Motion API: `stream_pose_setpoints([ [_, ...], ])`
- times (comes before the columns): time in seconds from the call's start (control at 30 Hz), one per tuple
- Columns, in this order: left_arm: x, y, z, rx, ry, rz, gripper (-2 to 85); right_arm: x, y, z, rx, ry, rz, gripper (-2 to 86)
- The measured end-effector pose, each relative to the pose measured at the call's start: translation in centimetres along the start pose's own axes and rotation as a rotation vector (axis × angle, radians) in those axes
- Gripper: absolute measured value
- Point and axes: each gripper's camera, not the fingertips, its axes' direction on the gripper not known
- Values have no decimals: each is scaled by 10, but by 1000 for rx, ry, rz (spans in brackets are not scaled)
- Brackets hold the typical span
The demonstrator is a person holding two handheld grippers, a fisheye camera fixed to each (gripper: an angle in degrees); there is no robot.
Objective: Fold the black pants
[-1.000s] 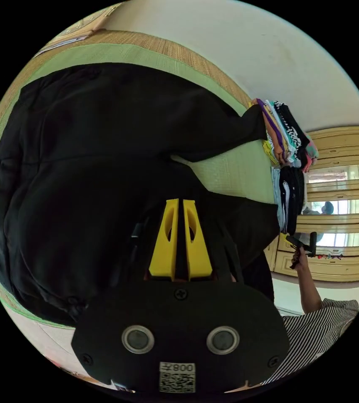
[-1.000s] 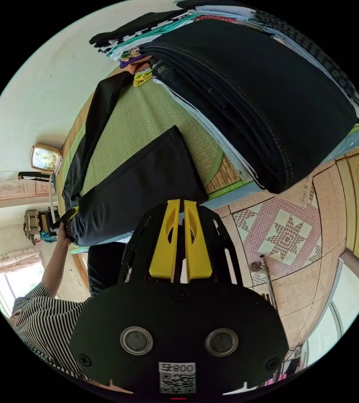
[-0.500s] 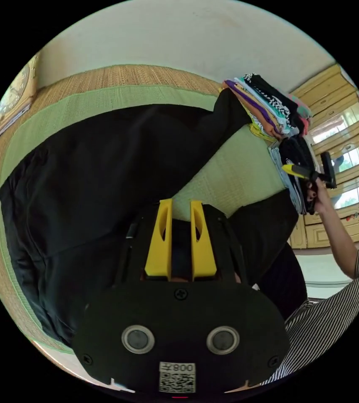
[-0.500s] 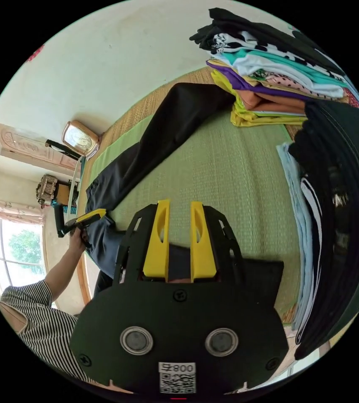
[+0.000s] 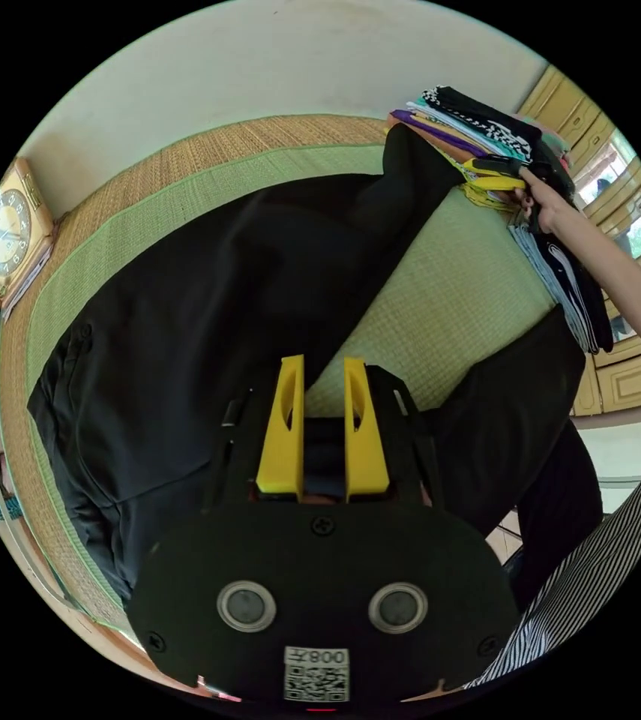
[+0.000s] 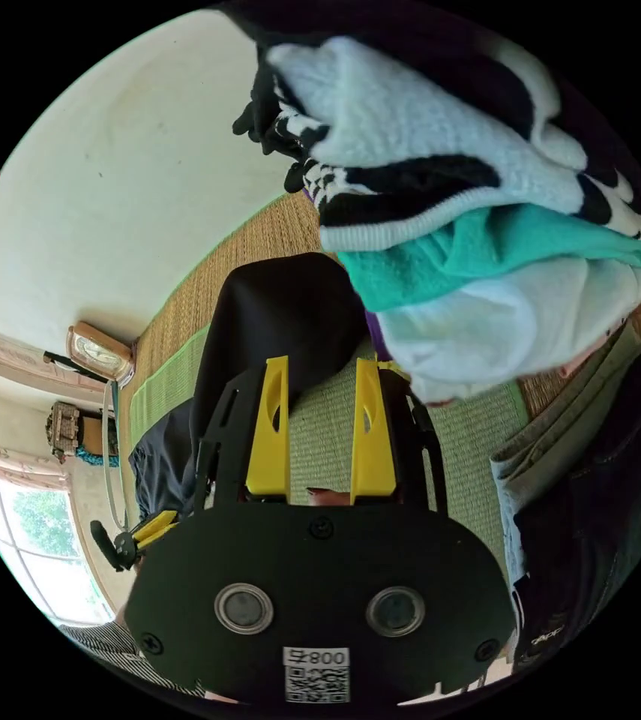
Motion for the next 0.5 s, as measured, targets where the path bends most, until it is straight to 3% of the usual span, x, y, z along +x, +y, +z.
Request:
stream_pose_setpoints([
  [0.13, 3, -3, 3, -22, -95, 28, 37, -13, -9, 10, 11, -1, 40, 90],
  [0.27, -7, -2, -6, -22, -55, 4, 12, -36, -16, 8, 17, -8, 45, 31],
  [0.5, -36, 24, -58, 142, 27, -59, 4, -133, -18, -58, 140, -63, -216, 15],
])
